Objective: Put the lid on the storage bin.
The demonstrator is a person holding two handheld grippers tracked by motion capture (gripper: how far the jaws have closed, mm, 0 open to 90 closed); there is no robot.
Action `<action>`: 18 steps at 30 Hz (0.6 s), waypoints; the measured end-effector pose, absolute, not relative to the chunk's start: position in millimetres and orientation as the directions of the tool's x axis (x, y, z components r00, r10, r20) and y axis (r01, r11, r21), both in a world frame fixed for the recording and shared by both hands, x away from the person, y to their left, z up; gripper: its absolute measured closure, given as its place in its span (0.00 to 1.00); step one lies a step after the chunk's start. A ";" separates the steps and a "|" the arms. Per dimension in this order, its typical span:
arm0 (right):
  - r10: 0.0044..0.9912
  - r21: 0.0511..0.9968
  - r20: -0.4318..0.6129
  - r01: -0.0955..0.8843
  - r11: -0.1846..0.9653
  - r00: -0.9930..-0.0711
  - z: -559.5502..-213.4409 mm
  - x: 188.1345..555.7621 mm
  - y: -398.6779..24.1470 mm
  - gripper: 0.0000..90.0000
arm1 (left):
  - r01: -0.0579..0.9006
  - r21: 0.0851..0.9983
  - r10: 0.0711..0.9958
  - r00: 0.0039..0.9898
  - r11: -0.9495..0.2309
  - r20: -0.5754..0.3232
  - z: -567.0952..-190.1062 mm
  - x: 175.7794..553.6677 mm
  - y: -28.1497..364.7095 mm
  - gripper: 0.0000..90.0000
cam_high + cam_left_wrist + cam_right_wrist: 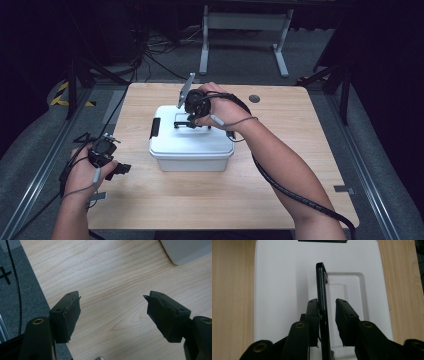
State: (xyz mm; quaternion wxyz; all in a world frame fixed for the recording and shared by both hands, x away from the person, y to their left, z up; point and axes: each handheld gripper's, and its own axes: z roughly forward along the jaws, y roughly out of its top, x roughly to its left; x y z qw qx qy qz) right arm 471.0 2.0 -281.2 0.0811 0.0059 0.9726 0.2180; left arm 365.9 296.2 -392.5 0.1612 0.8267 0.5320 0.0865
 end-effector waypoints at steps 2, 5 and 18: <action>0.072 0.451 -0.134 0.004 0.892 -0.988 -279.4 470.4 -1.2 0.75 | 0.850 0.359 0.906 0.423 -0.386 -0.027 -392.1 366.4 296.1 0.30; 0.088 0.482 -0.118 0.021 0.876 -0.989 -275.7 468.7 -6.8 0.70 | 0.849 0.363 0.906 0.422 -0.383 -0.032 -391.4 366.5 295.2 0.30; 0.183 0.586 -0.115 0.082 0.806 -0.976 -252.6 458.8 -50.8 0.66 | 0.843 0.355 0.898 0.440 -0.405 -0.019 -390.7 371.2 289.5 0.30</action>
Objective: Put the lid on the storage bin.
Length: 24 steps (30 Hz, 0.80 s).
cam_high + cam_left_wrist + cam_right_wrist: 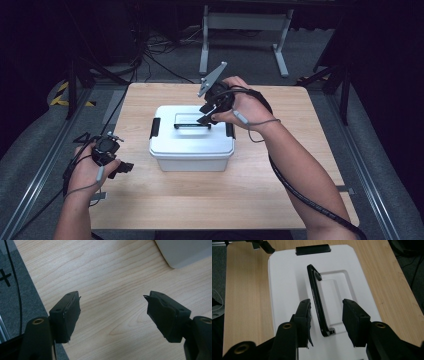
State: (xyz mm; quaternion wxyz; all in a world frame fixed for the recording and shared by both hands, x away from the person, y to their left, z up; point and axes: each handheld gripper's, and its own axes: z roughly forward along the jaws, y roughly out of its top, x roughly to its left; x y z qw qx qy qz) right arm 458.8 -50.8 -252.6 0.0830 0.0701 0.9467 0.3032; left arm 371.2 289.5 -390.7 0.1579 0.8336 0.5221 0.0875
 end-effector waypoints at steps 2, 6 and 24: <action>0.217 0.600 -0.115 0.106 0.793 -0.969 -250.2 457.0 -61.5 0.65 | 0.844 0.355 0.900 0.435 -0.401 -0.018 -390.2 371.8 288.0 0.30; 0.303 0.618 -0.115 0.171 0.767 -0.946 -246.6 452.2 -88.4 0.63 | 0.842 0.357 0.898 0.439 -0.404 -0.018 -390.5 373.2 285.2 0.30; 0.486 0.638 -0.106 0.315 0.703 -0.867 -251.8 439.6 -188.9 0.60 | 0.843 0.365 0.902 0.431 -0.395 -0.020 -388.1 374.4 285.8 0.30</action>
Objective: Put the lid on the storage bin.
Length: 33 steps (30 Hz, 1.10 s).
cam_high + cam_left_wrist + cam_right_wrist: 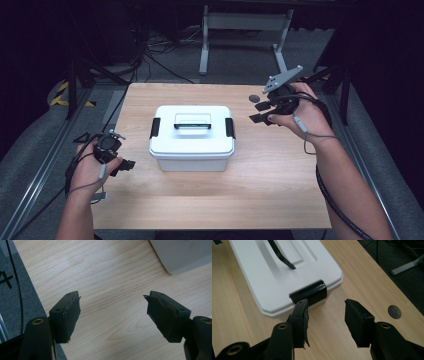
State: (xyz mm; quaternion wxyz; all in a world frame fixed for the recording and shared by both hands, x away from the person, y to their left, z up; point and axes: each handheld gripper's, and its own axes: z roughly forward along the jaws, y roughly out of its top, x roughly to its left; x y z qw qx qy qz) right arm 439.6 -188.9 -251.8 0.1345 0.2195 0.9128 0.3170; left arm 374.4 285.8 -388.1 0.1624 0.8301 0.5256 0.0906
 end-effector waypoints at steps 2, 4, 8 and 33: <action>0.502 0.635 -0.109 0.328 0.699 -0.858 -255.1 439.2 -196.6 0.59 | 0.843 0.364 0.902 0.431 -0.396 -0.015 -388.3 374.1 286.9 0.30; 0.512 0.636 -0.100 0.341 0.692 -0.853 -258.3 439.1 -203.4 0.59 | 0.846 0.370 0.907 0.421 -0.384 -0.020 -389.1 372.8 287.6 0.30; 0.550 0.636 -0.097 0.373 0.675 -0.829 -266.5 438.9 -221.2 0.57 | 0.847 0.381 0.910 0.413 -0.372 -0.027 -388.2 370.5 291.4 0.29; 0.683 0.624 -0.042 0.515 0.588 -0.729 -353.2 434.5 -286.3 0.51 | 0.821 0.402 0.897 0.442 -0.405 0.000 -397.8 370.9 300.4 0.28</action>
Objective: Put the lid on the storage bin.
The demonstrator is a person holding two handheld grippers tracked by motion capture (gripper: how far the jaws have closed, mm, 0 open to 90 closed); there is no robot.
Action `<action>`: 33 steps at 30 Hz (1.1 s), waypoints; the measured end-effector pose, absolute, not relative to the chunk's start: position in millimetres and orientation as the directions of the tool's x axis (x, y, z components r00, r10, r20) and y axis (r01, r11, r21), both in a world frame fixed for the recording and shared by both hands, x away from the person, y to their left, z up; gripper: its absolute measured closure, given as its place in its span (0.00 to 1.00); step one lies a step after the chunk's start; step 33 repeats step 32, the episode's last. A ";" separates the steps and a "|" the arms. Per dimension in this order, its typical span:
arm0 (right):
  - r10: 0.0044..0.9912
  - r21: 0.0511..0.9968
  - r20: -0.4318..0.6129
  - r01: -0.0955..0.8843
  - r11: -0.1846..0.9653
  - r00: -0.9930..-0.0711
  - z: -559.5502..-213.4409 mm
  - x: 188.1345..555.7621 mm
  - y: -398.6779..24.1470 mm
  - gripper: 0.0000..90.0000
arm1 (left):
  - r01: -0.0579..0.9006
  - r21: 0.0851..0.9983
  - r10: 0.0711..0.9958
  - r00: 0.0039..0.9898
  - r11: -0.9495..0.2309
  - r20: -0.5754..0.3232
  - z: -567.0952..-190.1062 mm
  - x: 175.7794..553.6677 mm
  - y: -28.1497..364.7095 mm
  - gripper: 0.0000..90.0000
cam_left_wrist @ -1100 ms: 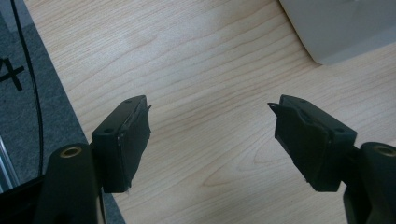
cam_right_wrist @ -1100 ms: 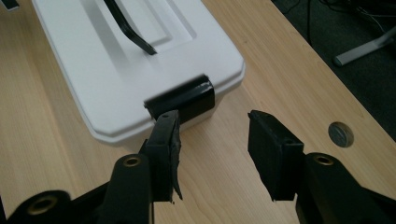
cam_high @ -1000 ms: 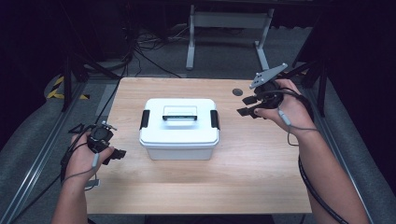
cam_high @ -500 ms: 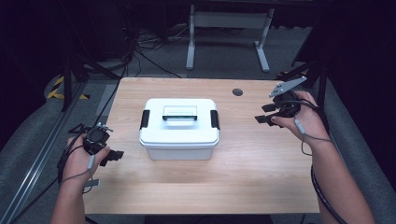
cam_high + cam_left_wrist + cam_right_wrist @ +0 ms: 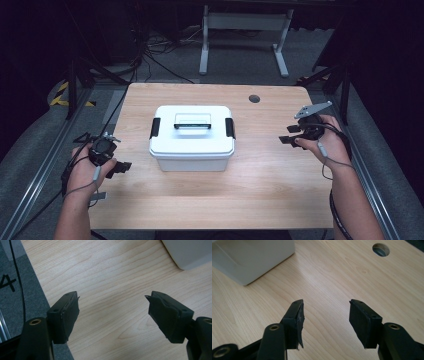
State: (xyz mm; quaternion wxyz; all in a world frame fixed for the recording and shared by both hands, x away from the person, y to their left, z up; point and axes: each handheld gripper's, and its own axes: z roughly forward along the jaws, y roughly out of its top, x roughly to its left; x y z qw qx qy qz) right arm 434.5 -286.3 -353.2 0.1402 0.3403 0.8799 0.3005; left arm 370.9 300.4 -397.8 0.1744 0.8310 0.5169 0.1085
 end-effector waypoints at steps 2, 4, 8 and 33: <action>0.690 0.623 -0.043 0.521 0.583 -0.722 -359.3 434.2 -289.3 0.51 | 0.820 0.402 0.896 0.443 -0.406 0.002 -397.7 371.0 300.3 0.28; 0.694 0.627 -0.033 0.526 0.574 -0.719 -363.6 433.9 -291.6 0.51 | 0.820 0.403 0.896 0.444 -0.406 0.001 -397.8 371.1 300.3 0.28; 0.709 0.625 -0.015 0.546 0.557 -0.705 -376.2 433.8 -296.6 0.51 | 0.822 0.405 0.899 0.439 -0.400 -0.003 -397.9 371.3 299.9 0.28; 0.772 0.544 0.010 0.651 0.529 -0.636 -421.7 435.8 -311.7 0.50 | 0.809 0.448 0.904 0.428 -0.381 -0.003 -398.5 372.4 296.0 0.24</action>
